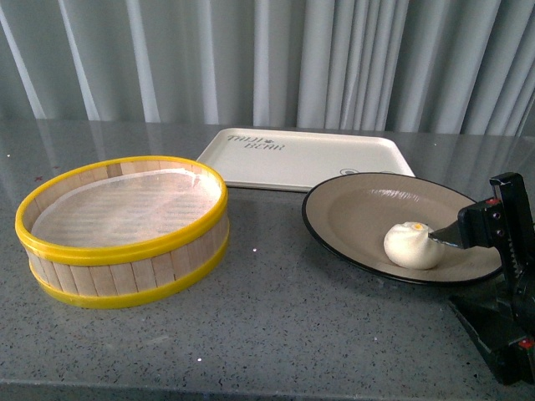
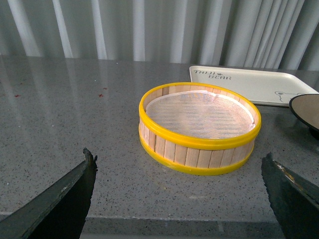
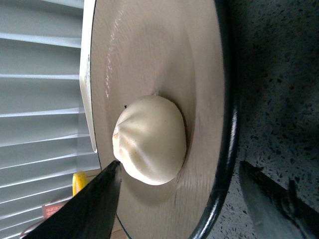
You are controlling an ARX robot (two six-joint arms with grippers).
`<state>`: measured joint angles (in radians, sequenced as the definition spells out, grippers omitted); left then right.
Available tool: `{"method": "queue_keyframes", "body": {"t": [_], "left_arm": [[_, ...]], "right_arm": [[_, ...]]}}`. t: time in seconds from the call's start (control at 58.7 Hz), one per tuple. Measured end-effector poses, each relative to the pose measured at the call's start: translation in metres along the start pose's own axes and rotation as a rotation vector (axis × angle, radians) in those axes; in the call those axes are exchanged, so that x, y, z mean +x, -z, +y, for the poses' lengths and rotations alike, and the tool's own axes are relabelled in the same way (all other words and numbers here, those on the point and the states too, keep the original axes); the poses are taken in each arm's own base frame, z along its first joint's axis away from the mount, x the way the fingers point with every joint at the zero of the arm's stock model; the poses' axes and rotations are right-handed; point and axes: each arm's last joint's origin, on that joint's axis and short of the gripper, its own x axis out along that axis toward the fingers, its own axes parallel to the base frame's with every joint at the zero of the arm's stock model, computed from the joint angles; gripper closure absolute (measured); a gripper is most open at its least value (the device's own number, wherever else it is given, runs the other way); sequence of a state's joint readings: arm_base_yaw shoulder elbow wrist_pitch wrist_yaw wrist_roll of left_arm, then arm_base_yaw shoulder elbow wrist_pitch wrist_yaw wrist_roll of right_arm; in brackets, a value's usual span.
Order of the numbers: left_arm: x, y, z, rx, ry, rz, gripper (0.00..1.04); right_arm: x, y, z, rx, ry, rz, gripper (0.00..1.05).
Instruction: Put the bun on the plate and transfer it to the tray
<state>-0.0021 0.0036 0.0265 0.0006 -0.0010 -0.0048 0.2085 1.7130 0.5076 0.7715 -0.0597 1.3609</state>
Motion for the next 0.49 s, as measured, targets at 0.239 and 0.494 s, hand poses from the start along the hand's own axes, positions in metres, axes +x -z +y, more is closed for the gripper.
{"method": "queue_keyframes", "body": {"t": [0.239,0.494], "left_arm": [[0.0,0.0,0.0,0.0,0.0,0.0,0.07],[0.0,0.0,0.0,0.0,0.0,0.0,0.07]], "right_arm": [[0.002,-0.009,-0.008,0.017,-0.006,-0.003,0.74],[-0.001,-0.011,-0.012,0.051,-0.01,-0.001,1.02]]}}
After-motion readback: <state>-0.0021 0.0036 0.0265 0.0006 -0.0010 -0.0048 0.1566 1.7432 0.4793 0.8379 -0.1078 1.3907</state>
